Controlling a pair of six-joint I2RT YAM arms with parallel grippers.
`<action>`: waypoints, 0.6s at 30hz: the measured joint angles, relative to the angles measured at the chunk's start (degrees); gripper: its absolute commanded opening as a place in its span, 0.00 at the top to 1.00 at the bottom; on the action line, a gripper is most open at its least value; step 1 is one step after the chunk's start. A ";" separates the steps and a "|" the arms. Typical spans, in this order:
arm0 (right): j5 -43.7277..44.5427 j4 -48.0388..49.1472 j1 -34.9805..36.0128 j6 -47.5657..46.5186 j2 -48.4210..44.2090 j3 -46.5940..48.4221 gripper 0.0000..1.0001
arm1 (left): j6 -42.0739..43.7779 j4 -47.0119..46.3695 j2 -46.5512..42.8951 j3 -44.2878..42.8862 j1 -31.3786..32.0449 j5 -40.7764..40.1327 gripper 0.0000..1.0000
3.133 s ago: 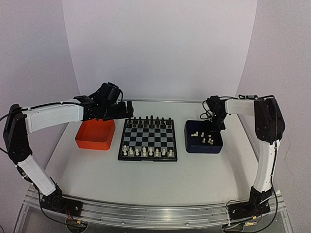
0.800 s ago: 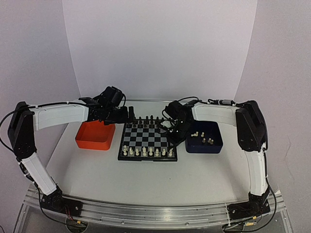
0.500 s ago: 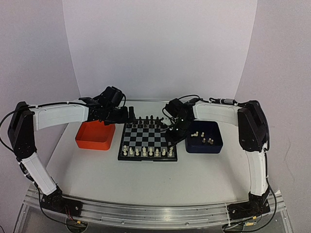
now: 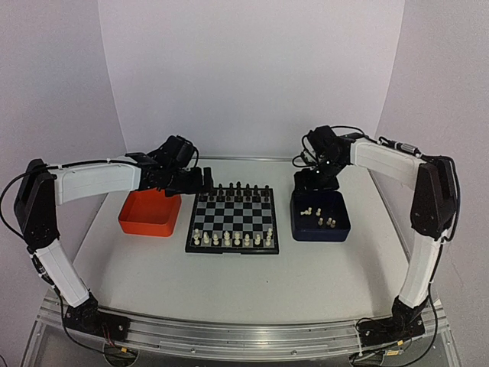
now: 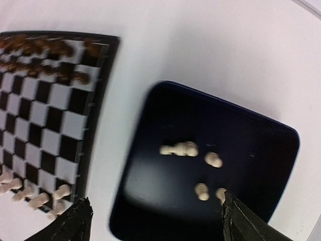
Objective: Set up the chess pieces on the board
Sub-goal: Pick up the chess piece from the storage box.
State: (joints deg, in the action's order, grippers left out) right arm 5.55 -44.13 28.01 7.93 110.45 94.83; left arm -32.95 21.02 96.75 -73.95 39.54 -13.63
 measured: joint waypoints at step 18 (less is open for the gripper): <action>-1.36 0.38 -9.26 0.81 10.93 -3.64 0.56 | 0.13 0.04 1.26 -1.46 -0.38 0.71 0.00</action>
State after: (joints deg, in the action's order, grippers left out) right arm 4.19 -43.75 18.75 8.74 121.39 91.19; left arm -32.82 21.06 98.01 -75.42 39.16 -12.91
